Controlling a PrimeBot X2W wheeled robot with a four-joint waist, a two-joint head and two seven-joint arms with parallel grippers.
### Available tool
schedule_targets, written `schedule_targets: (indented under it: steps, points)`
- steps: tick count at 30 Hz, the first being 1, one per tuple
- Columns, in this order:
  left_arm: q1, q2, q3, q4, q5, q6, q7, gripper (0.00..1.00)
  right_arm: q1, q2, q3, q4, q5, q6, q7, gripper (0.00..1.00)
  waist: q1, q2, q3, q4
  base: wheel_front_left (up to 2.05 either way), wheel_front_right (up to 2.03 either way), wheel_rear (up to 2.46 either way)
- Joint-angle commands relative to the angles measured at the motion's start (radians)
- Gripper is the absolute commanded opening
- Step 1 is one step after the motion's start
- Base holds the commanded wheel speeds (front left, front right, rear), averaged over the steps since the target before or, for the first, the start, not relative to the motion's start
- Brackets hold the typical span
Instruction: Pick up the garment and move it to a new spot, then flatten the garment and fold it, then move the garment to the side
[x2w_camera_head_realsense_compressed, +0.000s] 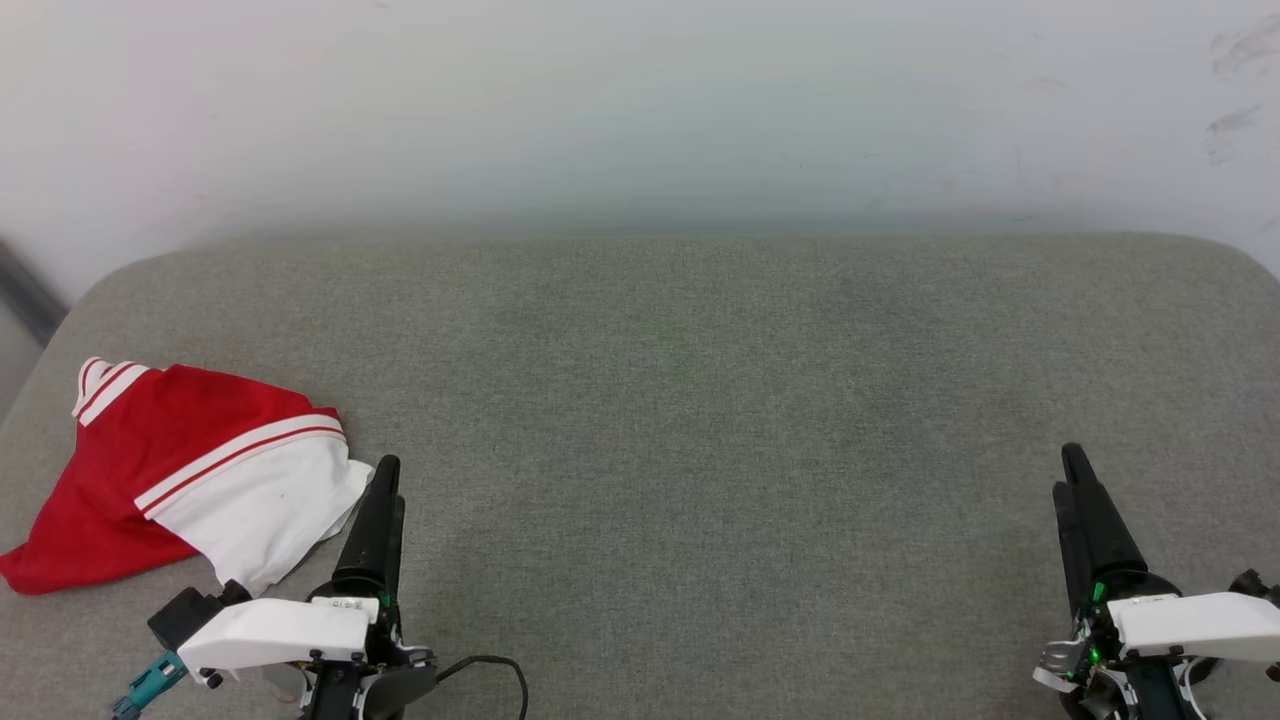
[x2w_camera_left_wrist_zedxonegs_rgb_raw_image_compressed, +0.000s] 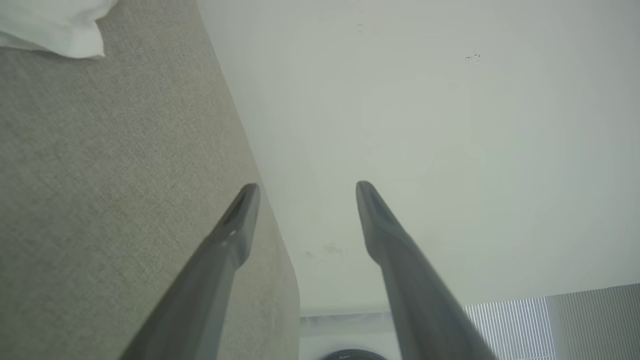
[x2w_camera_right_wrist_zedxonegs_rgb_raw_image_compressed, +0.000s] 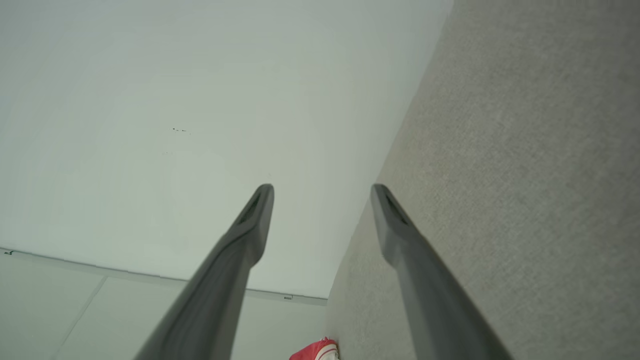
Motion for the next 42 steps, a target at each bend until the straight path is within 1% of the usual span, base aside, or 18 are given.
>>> schedule_targets:
  steps: [1,10,19,29,35,42]
  points:
    - [-0.025,0.005,-0.008,-0.023,0.032,0.000,-0.012,1.00,-0.007,-0.001,0.006,-0.028,-0.041,0.000,-0.010,1.00,0.0000,-0.0001,0.000,0.000,0.00,0.00,0.00]
    - [-0.028,0.002,-0.019,-0.030,0.203,0.000,-0.048,1.00,0.003,-0.003,0.028,-0.064,-0.232,0.000,-0.046,1.00,0.0000,-0.0001,-0.001,0.000,0.00,0.00,0.00]
    - [-0.032,0.001,-0.026,-0.029,0.398,0.000,-0.081,1.00,0.006,-0.009,0.036,-0.073,-0.438,0.000,-0.079,1.00,0.0000,-0.0001,-0.002,-0.001,0.00,0.00,0.00]
    - [-0.036,0.001,-0.043,-0.022,0.591,0.010,-0.114,1.00,0.006,-0.008,0.039,-0.077,-0.660,0.000,-0.079,1.00,0.0000,-0.0001,-0.002,0.000,0.00,0.00,0.00]
    - [-0.038,0.001,-0.053,-0.018,0.690,0.022,-0.132,1.00,0.011,-0.005,0.036,-0.081,-0.754,0.000,-0.077,1.00,0.0000,-0.0001,-0.003,0.003,0.00,0.00,0.00]
    - [-0.038,0.001,-0.065,-0.010,0.804,0.026,-0.152,1.00,0.021,-0.002,0.024,-0.087,-0.877,0.000,-0.073,1.00,0.0000,-0.0001,-0.005,0.006,0.00,0.00,0.00]
